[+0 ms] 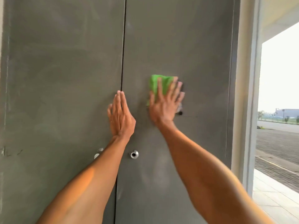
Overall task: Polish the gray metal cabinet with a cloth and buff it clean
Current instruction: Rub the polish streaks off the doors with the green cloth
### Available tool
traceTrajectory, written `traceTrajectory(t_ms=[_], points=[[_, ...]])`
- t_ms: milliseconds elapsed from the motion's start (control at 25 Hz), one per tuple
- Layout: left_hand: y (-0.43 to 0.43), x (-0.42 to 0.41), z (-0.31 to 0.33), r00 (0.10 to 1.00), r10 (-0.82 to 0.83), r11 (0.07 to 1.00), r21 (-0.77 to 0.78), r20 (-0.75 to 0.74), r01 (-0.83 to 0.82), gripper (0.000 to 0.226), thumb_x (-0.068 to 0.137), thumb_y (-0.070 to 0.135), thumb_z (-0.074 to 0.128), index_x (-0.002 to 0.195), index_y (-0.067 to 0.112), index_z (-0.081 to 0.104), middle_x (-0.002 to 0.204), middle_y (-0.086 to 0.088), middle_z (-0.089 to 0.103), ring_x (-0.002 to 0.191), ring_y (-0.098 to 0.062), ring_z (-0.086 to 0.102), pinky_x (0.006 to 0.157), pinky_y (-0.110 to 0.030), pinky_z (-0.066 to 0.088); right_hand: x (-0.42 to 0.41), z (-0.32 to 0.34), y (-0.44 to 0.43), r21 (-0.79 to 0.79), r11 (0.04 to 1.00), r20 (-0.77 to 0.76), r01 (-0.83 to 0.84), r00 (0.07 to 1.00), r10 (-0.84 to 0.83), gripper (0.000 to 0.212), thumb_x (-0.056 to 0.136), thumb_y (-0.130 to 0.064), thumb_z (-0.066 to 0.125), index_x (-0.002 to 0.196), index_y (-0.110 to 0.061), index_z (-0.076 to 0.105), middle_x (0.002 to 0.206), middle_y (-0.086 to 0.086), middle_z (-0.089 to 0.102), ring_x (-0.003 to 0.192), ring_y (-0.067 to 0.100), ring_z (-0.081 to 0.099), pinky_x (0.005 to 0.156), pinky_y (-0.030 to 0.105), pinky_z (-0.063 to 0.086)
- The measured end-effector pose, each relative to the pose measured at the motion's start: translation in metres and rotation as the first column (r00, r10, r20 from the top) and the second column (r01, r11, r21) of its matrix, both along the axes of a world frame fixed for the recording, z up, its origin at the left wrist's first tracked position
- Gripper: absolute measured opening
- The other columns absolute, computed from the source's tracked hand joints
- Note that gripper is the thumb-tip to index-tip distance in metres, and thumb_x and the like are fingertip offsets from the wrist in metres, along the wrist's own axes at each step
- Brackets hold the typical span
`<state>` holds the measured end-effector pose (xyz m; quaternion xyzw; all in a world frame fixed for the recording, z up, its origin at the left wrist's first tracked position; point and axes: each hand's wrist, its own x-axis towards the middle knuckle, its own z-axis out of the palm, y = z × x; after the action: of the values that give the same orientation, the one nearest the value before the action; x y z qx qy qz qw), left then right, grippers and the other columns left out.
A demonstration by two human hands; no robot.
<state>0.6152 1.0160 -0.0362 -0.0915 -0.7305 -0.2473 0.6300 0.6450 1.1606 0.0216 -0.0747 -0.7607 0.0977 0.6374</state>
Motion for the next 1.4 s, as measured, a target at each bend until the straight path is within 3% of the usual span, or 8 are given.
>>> traceTrajectory(t_ms=[120, 200, 440, 840, 960, 1080, 1240, 1400], points=[[-0.009, -0.006, -0.025, 1.000, 0.010, 1.000, 0.008, -0.030, -0.010, 0.054, 0.099, 0.011, 0.040, 0.151, -0.002, 0.040, 0.157, -0.020, 0.044, 0.142, -0.036, 0.045, 0.108, -0.053, 0.042, -0.005, -0.034, -0.052, 0.436, 0.894, 0.112, -0.105, 0.992, 0.062, 0.056, 0.101, -0.056, 0.036, 0.154, -0.039, 0.038, 0.168, 0.017, 0.017, 0.154, 0.040, 0.012, 0.122, 0.058, 0.013], [-0.012, -0.005, -0.034, 0.999, 0.033, 0.999, -0.015, -0.027, -0.033, 0.052, 0.101, 0.015, 0.042, 0.151, 0.000, 0.041, 0.158, -0.020, 0.041, 0.144, -0.036, 0.042, 0.108, -0.053, 0.039, -0.004, -0.037, -0.034, 0.511, 0.854, 0.086, -0.096, 0.995, 0.060, 0.054, 0.102, -0.057, 0.035, 0.153, -0.040, 0.041, 0.167, 0.013, 0.021, 0.154, 0.036, 0.017, 0.121, 0.055, 0.017], [0.024, 0.003, -0.045, 0.999, -0.018, 0.995, -0.096, -0.041, 0.014, 0.055, 0.102, 0.018, 0.047, 0.155, 0.009, 0.039, 0.163, -0.017, 0.034, 0.149, -0.034, 0.036, 0.114, -0.050, 0.035, 0.022, -0.019, 0.122, -0.027, 1.000, -0.033, 0.001, 0.999, -0.002, 0.060, 0.103, -0.060, 0.027, 0.160, -0.043, 0.019, 0.171, 0.011, 0.001, 0.157, 0.031, 0.000, 0.125, 0.055, 0.006], [0.003, -0.014, -0.081, 0.995, -0.022, 0.987, -0.161, -0.094, 0.006, 0.055, 0.104, 0.018, 0.038, 0.157, 0.006, 0.033, 0.166, -0.014, 0.030, 0.153, -0.028, 0.029, 0.117, -0.046, 0.035, 0.027, -0.034, 0.124, -0.555, 0.831, -0.088, -0.028, 0.996, -0.026, 0.062, 0.103, -0.060, 0.019, 0.161, -0.041, 0.010, 0.169, 0.012, -0.012, 0.156, 0.034, -0.011, 0.122, 0.058, -0.005], [0.000, -0.014, -0.091, 0.991, -0.079, 0.993, -0.097, -0.108, 0.068, 0.057, 0.100, 0.008, 0.047, 0.155, -0.001, 0.035, 0.163, -0.018, 0.034, 0.151, -0.032, 0.034, 0.115, -0.050, 0.039, 0.015, -0.068, 0.066, -0.428, 0.904, -0.080, -0.017, 0.997, -0.020, 0.062, 0.102, -0.059, 0.025, 0.161, -0.040, 0.016, 0.169, 0.015, -0.006, 0.156, 0.036, -0.006, 0.122, 0.059, 0.000], [-0.005, -0.010, -0.101, 0.993, -0.079, 0.997, -0.033, -0.083, 0.077, 0.056, 0.098, 0.007, 0.045, 0.152, -0.004, 0.039, 0.158, -0.021, 0.041, 0.145, -0.036, 0.042, 0.110, -0.052, 0.043, -0.006, -0.118, -0.019, -0.051, 0.998, -0.053, -0.030, 0.998, 0.027, 0.061, 0.101, -0.058, 0.031, 0.159, -0.040, 0.025, 0.169, 0.017, 0.004, 0.156, 0.037, 0.001, 0.123, 0.058, 0.005], [-0.018, -0.003, -0.126, 0.997, -0.008, 0.999, -0.040, -0.081, 0.005, 0.053, 0.101, 0.016, 0.033, 0.149, -0.005, 0.043, 0.155, -0.023, 0.045, 0.143, -0.038, 0.044, 0.110, -0.053, 0.041, -0.015, -0.146, -0.052, 0.418, 0.902, 0.042, -0.106, 0.994, 0.098, 0.055, 0.102, -0.057, 0.036, 0.155, -0.039, 0.038, 0.168, 0.013, 0.016, 0.156, 0.035, 0.011, 0.122, 0.056, 0.013], [0.012, 0.009, -0.137, 1.000, -0.005, 0.992, -0.125, -0.003, 0.005, 0.057, 0.102, 0.022, 0.033, 0.154, -0.002, 0.036, 0.162, -0.020, 0.035, 0.150, -0.033, 0.035, 0.114, -0.051, 0.037, -0.003, -0.147, 0.023, 0.259, 0.965, -0.010, -0.034, 0.999, 0.038, 0.056, 0.102, -0.059, 0.036, 0.156, -0.041, 0.034, 0.168, 0.011, 0.017, 0.156, 0.031, 0.013, 0.124, 0.052, 0.015]])
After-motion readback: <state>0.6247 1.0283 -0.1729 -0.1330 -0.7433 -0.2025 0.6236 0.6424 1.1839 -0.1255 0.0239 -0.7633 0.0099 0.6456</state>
